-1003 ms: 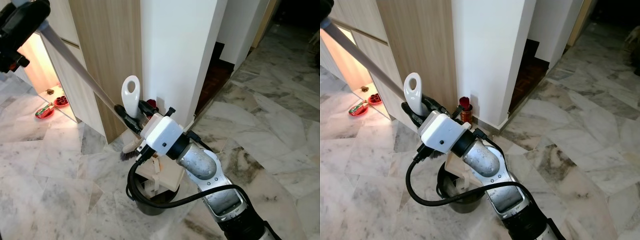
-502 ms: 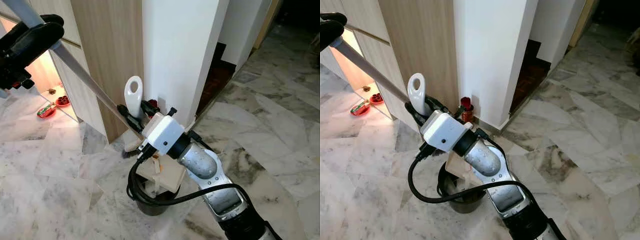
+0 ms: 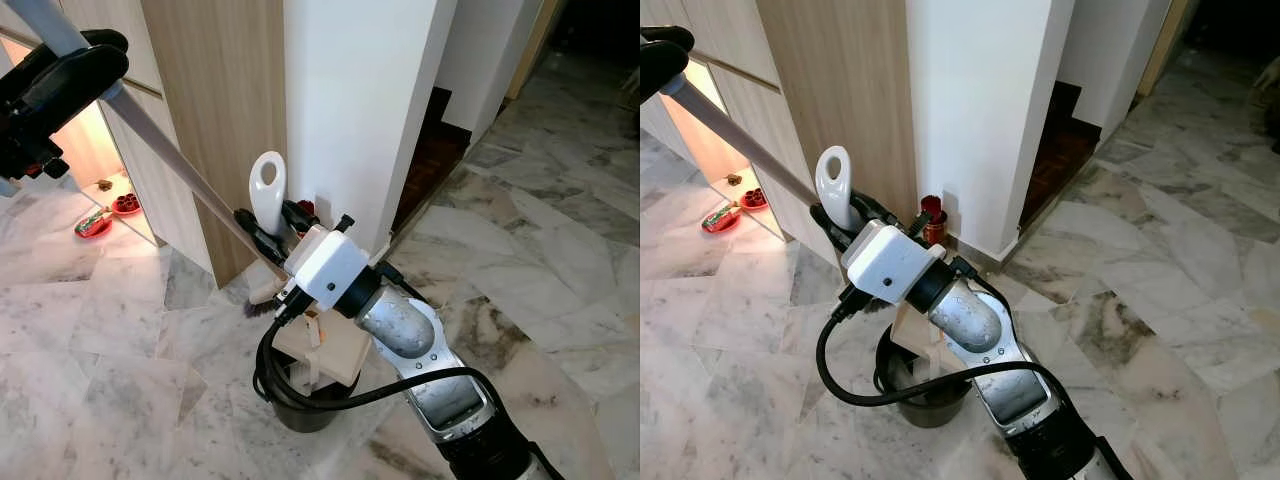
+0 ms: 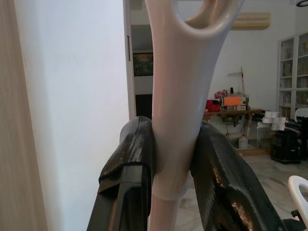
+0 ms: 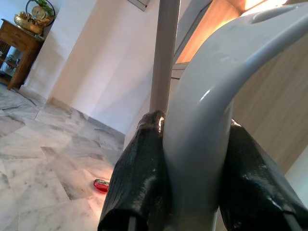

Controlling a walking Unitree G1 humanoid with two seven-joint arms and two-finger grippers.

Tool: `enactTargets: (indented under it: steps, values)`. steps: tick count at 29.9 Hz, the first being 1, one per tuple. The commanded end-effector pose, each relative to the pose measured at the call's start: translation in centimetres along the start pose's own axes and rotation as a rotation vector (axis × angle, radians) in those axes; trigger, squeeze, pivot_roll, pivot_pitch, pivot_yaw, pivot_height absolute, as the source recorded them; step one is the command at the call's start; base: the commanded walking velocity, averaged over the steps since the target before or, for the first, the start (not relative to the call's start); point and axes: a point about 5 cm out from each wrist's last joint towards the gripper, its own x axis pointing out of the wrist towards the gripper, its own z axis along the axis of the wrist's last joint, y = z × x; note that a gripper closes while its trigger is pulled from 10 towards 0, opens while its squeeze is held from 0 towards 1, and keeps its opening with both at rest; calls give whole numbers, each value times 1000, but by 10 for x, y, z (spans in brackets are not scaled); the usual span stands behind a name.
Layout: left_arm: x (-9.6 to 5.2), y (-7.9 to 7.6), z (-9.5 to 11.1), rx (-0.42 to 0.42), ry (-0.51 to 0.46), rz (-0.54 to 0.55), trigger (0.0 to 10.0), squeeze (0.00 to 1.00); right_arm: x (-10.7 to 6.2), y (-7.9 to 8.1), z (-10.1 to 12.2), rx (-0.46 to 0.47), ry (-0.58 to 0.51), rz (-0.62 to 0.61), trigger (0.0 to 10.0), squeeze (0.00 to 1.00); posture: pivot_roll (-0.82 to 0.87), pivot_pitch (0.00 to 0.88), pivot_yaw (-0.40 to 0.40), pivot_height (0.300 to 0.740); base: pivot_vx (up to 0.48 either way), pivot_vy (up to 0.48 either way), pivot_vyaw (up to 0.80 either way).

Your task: Sweep floor

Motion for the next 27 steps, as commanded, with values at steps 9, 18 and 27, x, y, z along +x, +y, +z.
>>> enactTargets:
  steps: [9,18,27]
  values:
    - [-29,43,-36,229,288,343,10000,0,1,-24,7,-106,-28,-67,10000,0,94,28,-31,740,0,0,0]
    - [-29,47,-33,248,254,372,10000,0,1,-24,7,-106,-35,-69,10000,0,93,10,-25,740,0,0,0]
    - [-22,38,-16,161,118,266,10000,0,2,-23,7,-107,-40,-70,10000,0,99,8,-24,740,0,0,0]
